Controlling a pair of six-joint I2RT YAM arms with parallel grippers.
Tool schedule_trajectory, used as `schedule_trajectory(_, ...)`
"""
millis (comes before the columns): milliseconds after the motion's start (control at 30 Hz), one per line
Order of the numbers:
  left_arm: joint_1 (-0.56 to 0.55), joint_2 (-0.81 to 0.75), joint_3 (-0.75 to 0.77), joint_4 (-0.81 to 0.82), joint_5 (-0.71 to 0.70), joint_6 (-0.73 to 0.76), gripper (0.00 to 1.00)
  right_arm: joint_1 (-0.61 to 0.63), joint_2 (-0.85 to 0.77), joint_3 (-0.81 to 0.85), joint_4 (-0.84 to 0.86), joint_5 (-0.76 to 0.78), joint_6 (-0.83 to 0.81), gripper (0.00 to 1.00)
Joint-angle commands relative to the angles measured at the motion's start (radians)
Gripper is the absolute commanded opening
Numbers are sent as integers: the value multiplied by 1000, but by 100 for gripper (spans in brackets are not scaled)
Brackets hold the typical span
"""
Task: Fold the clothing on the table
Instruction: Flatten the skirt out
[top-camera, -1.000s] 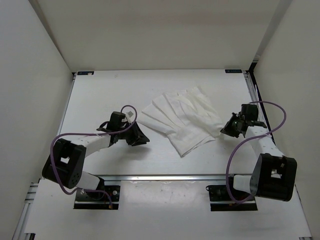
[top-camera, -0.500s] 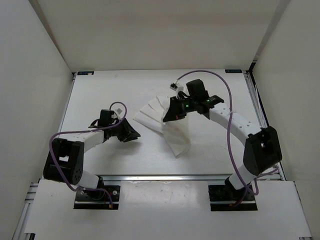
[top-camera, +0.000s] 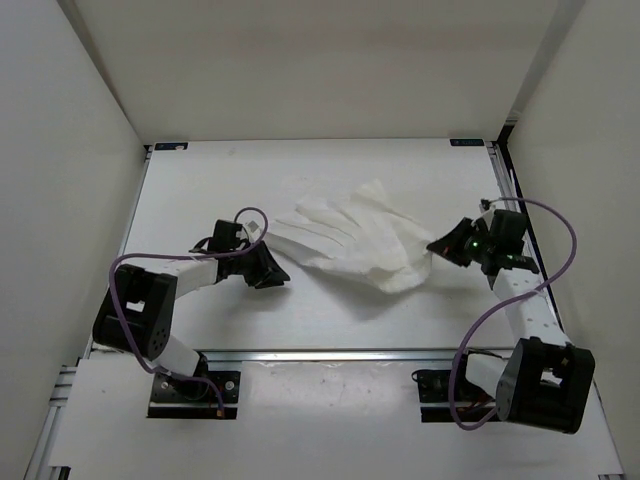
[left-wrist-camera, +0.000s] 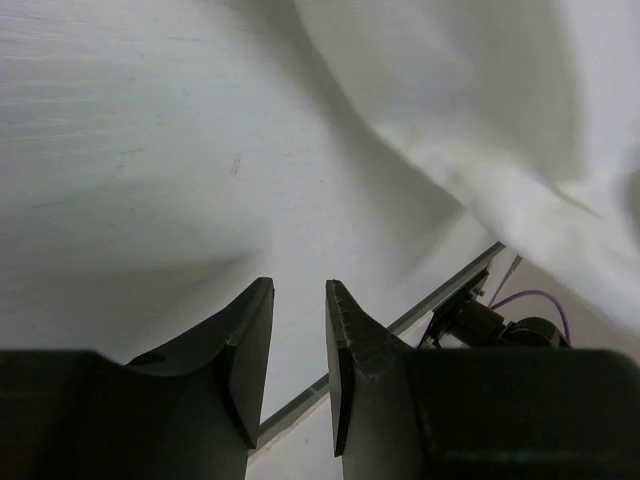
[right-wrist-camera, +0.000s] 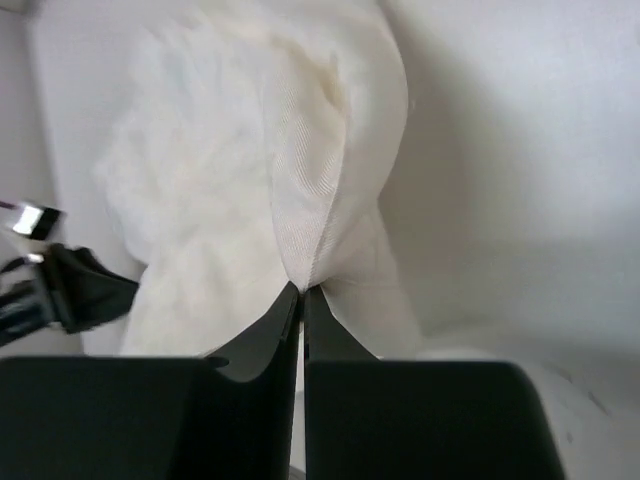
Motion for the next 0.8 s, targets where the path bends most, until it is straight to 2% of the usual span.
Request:
schedule_trajectory(0, -30, 8, 47, 19, 14, 0, 39, 48, 30, -15, -251, 179, -99, 0)
schedule_trajectory(133, -55, 18, 52, 30, 14, -9, 38, 67, 78, -38, -373, 260, -92, 0)
schedule_trajectory(233, -90, 18, 43, 56, 28, -37, 38, 62, 72, -40, -391, 330, -79, 0)
schedule_trajectory(367, -213, 64, 58, 227, 87, -173, 41, 37, 75, -15, -399, 355, -79, 0)
schedule_trajectory(400, -251, 77, 69, 225, 79, -190, 42, 48, 75, 8, -401, 358, -78, 0)
schedule_trajectory(500, -286, 98, 174, 81, -49, -226, 47, 74, 93, 42, -414, 366, -85, 0)
schedule_trajectory(633, -287, 99, 149, 117, -72, -403, 51, 106, 129, 82, -421, 363, -93, 0)
schedule_trajectory(767, -322, 65, 104, 165, -158, -499, 52, 143, 153, 97, -425, 366, -108, 0)
